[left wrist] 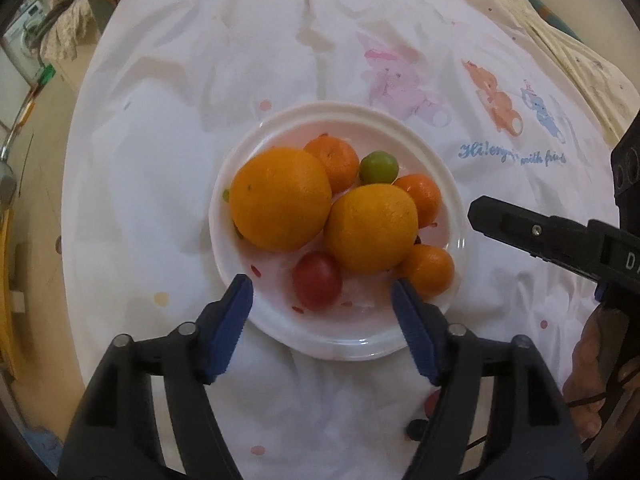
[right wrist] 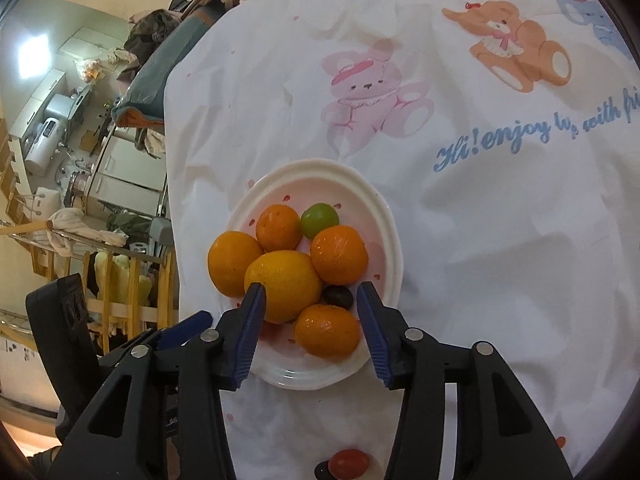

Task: Organize fruits
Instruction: 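Open the left tool to drop the tomato while the right tool drops the mandarin, then raise both open tools away from the plate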

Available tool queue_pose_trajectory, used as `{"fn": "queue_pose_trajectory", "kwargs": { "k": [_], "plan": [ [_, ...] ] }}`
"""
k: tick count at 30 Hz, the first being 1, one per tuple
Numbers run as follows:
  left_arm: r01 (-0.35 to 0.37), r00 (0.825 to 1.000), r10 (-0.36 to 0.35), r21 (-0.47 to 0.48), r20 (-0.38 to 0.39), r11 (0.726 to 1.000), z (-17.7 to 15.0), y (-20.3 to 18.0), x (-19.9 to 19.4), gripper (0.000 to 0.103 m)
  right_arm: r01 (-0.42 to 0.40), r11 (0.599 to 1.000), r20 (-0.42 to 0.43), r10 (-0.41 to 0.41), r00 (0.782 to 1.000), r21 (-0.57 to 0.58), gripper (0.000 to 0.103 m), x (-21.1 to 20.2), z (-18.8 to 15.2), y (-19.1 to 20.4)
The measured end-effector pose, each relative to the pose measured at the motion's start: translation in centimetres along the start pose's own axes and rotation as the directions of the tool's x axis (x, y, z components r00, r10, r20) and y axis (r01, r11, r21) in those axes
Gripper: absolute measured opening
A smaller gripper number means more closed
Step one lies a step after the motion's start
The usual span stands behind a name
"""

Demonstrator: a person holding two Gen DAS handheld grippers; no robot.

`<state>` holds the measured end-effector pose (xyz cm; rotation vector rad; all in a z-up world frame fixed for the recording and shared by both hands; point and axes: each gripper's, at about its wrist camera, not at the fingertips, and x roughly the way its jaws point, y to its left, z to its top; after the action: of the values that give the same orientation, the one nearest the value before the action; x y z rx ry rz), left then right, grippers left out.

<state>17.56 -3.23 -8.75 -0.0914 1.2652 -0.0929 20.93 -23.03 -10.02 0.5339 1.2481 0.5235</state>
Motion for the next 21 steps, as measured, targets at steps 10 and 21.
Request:
{"fn": "queue_pose_trajectory", "kwargs": {
  "k": [10,21],
  "plan": [
    [-0.010,0.999,0.010,-0.010,0.033,1.000,0.2,0.6,-1.1,0.070,0.032,0.999,0.046,-0.031,0.998,-0.027,0.052,-1.6,0.2,0.3],
    [-0.031,0.988,0.045,-0.094,0.150,0.995,-0.1,2.4,-4.3,0.070,0.069,0.997,0.110,-0.067,0.992,-0.017,0.052,-5.6,-1.7,0.4]
  ]
}}
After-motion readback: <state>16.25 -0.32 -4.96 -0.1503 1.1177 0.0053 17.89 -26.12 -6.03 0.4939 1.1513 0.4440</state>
